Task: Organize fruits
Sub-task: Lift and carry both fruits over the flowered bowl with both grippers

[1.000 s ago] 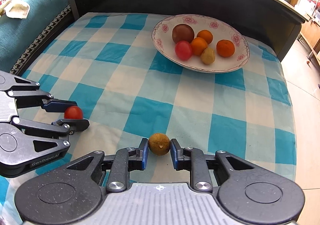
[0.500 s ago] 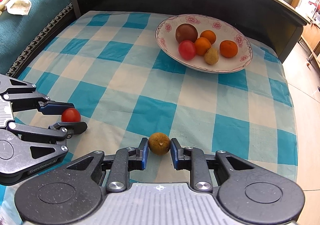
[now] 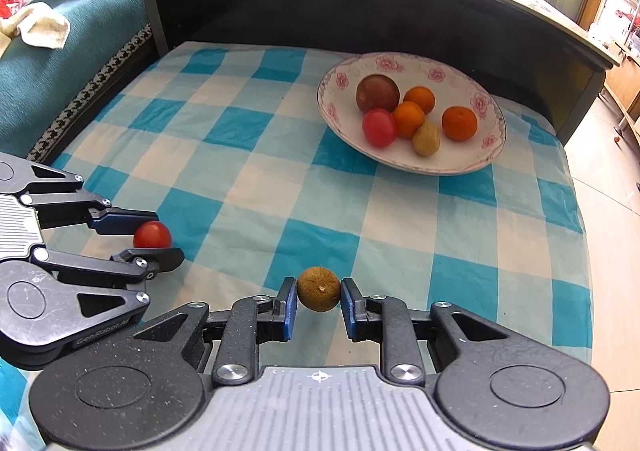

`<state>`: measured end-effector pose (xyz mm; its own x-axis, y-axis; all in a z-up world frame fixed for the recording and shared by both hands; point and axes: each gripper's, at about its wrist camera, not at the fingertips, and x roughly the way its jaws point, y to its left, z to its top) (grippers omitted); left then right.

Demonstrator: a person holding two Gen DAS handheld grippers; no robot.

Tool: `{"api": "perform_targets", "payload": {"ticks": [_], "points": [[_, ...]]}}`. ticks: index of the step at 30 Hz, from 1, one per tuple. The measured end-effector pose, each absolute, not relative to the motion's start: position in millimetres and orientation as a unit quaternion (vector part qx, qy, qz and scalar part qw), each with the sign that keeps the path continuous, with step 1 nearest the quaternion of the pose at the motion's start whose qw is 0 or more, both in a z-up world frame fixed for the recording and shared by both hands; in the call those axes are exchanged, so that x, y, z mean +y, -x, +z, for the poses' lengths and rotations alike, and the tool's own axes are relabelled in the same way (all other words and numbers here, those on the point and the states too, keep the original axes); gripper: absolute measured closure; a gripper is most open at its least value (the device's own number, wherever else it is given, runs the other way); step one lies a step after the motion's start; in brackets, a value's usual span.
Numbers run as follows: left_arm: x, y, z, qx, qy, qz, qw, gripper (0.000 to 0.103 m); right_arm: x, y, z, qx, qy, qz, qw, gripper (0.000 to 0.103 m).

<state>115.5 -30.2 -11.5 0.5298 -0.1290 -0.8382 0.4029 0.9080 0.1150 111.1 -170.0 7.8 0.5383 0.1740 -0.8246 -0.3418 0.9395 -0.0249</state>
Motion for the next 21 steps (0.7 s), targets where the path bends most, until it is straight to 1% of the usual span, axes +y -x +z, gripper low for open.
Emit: {"api": "perform_targets", "payload": {"ticks": [14, 21], "points": [[-36, -124, -4, 0.444, -0.149, -0.153, 0.87, 0.066, -165, -115, 17, 0.444, 0.081, 0.153, 0.879, 0.085], [-45, -140, 9, 0.427, -0.139, -0.163, 0.879, 0.066, -172, -124, 26, 0.432, 0.065, 0.149, 0.887, 0.085]]}}
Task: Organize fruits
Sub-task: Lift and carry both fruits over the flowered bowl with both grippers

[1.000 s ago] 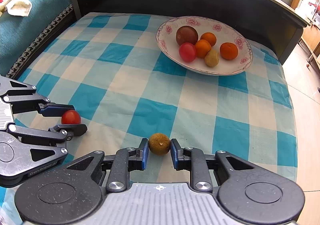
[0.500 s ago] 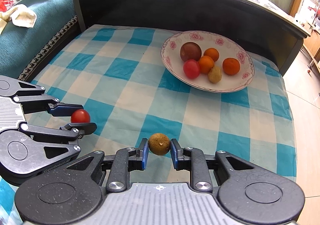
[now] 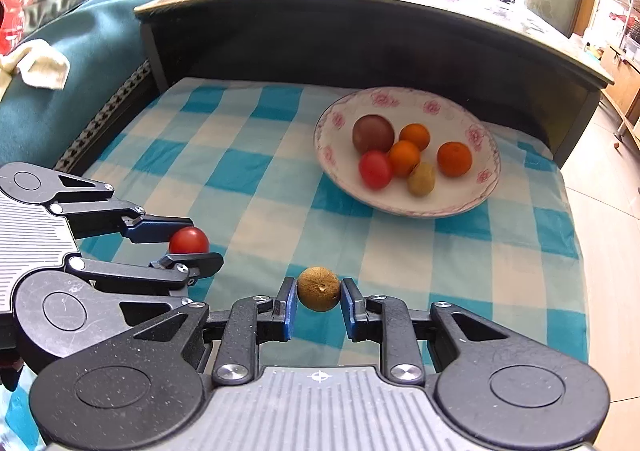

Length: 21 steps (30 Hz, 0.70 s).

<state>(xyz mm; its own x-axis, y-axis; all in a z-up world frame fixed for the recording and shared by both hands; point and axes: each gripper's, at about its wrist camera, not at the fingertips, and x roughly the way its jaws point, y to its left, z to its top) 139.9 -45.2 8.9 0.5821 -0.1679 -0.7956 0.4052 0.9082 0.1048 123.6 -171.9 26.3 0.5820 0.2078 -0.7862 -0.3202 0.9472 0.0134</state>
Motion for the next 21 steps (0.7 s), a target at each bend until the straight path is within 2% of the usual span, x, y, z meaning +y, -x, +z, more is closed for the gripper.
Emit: {"api": "perform_targets", "payload": {"ticks": [12, 21], "points": [[-72, -195, 27, 0.394, -0.122, -0.171, 0.895, 0.066, -199, -169, 37, 0.408, 0.033, 0.117, 0.905, 0.085], [-83, -237, 21, 0.392, -0.114, -0.172, 0.896, 0.066, -214, -210, 28, 0.404, 0.018, 0.105, 0.909, 0.085]]}}
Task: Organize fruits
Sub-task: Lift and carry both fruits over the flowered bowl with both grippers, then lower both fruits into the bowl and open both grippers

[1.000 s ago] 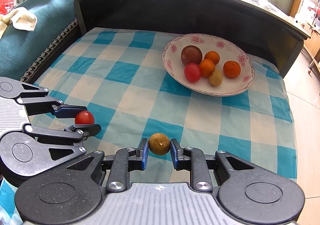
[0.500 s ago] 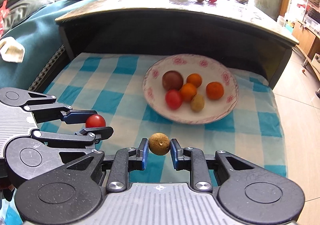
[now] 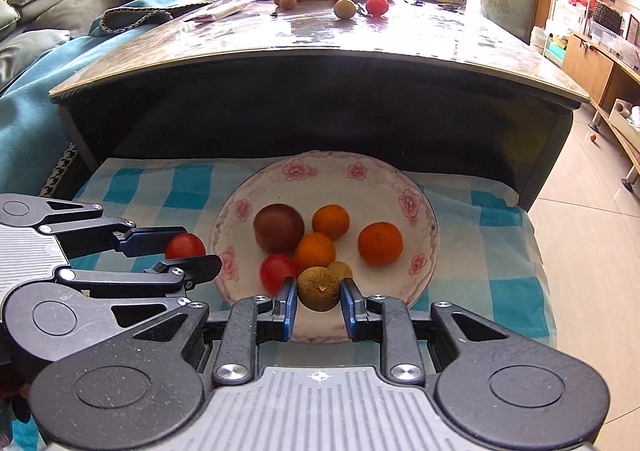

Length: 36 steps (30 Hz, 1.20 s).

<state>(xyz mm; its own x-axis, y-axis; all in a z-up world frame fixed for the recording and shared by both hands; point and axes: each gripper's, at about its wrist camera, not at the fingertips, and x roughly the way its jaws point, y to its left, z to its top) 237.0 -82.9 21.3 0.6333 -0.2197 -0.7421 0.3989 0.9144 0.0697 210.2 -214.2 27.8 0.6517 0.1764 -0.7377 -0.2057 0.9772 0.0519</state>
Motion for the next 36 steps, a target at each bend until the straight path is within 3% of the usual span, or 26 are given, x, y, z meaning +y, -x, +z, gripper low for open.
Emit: {"api": "perform_targets", "payload": {"ticks": [23, 28, 36], "points": [[-95, -257, 4, 0.385, -0.105, -0.184, 0.898, 0.066, -226, -239, 10, 0.398, 0.002, 0.101, 0.912, 0.082], [-95, -258, 6, 0.383, -0.098, -0.186, 0.899, 0.066, -228, -239, 12, 0.392, -0.002, 0.093, 0.915, 0.075], [-93, -255, 12, 0.376, -0.094, -0.187, 0.903, 0.057, -234, -236, 17, 0.385, -0.01, 0.087, 0.919, 0.071]]}}
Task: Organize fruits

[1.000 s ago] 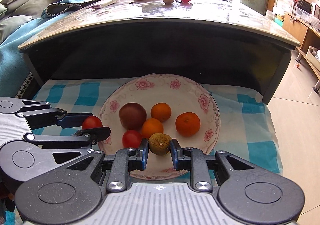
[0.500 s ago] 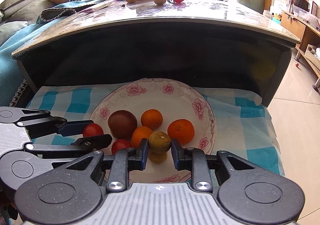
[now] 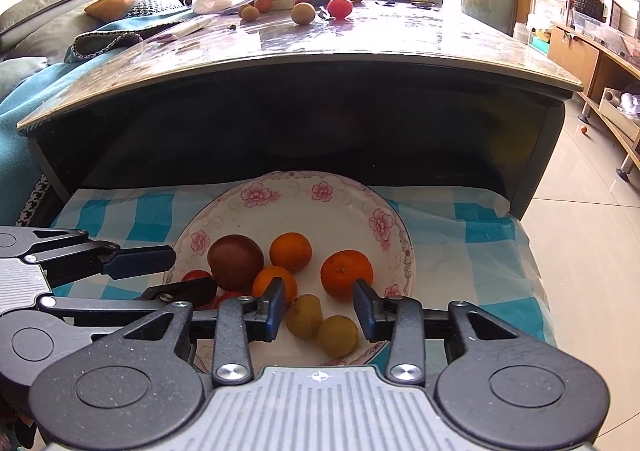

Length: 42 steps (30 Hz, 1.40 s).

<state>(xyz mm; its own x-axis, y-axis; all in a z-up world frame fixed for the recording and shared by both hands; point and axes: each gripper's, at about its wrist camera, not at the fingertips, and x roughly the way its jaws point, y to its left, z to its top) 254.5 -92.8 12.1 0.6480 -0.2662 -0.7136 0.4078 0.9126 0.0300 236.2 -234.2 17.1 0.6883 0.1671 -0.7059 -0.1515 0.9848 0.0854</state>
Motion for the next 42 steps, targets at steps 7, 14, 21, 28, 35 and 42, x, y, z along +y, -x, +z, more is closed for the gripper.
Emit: {"api": "perform_targets", "payload": {"ticks": [7, 14, 21, 28, 35, 42], "points": [[-87, -245, 21, 0.371, -0.09, -0.178, 0.907, 0.053, -237, -230, 26, 0.381, -0.016, 0.079, 0.921, 0.07], [-75, -229, 30, 0.366, -0.074, -0.15, 0.916, 0.04, -232, -213, 35, 0.384, -0.014, 0.07, 0.92, 0.067], [-58, -202, 34, 0.355, -0.063, -0.11, 0.926, 0.013, -225, -181, 40, 0.392, -0.013, 0.065, 0.918, 0.067], [-41, -169, 31, 0.357, -0.058, -0.075, 0.929, 0.003, -221, -139, 43, 0.398, -0.024, 0.064, 0.915, 0.065], [-39, -138, 32, 0.356, -0.079, -0.051, 0.93, 0.0, -214, -108, 43, 0.401, -0.038, 0.067, 0.913, 0.064], [-38, -111, 36, 0.365, -0.081, -0.043, 0.927, 0.0, -211, -82, 45, 0.399, -0.049, 0.065, 0.914, 0.063]]}}
